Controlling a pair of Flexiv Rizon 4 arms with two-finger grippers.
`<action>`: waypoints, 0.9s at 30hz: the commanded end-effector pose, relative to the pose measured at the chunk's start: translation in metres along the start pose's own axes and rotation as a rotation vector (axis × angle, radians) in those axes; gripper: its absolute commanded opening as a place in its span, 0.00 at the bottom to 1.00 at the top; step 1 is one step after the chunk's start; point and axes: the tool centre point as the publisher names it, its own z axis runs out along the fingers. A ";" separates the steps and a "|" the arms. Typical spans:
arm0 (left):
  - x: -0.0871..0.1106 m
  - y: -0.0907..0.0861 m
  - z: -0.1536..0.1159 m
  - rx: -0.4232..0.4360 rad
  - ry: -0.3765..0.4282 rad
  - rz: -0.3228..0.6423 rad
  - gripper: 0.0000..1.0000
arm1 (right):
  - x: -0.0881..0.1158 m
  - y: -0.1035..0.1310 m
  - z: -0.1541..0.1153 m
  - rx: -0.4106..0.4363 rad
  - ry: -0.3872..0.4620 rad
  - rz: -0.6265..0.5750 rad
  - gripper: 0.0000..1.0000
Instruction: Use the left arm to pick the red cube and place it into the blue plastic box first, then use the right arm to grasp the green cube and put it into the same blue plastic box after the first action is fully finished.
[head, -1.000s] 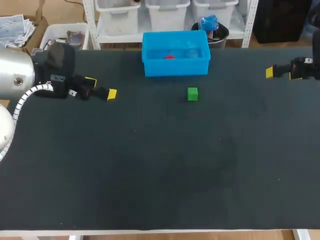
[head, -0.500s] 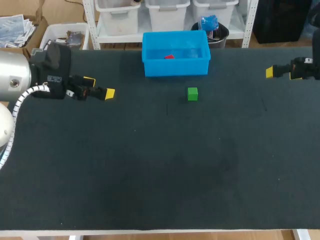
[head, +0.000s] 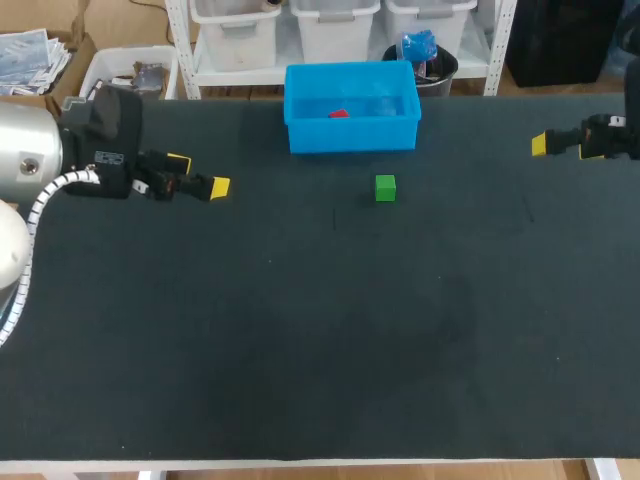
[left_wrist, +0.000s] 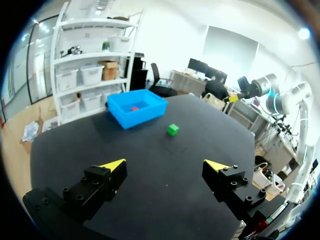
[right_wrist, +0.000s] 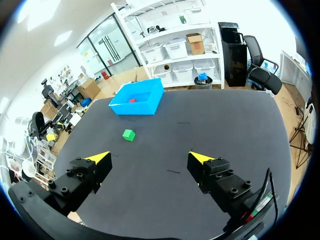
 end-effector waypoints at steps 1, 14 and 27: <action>0.001 0.000 -0.001 0.001 -0.004 0.000 1.00 | 0.000 0.000 0.000 0.001 0.001 0.000 1.00; 0.001 0.000 -0.001 0.001 -0.004 0.000 1.00 | 0.000 0.000 0.000 0.001 0.001 0.000 1.00; 0.001 0.000 -0.001 0.001 -0.004 0.000 1.00 | -0.007 0.014 0.011 0.017 0.016 -0.031 1.00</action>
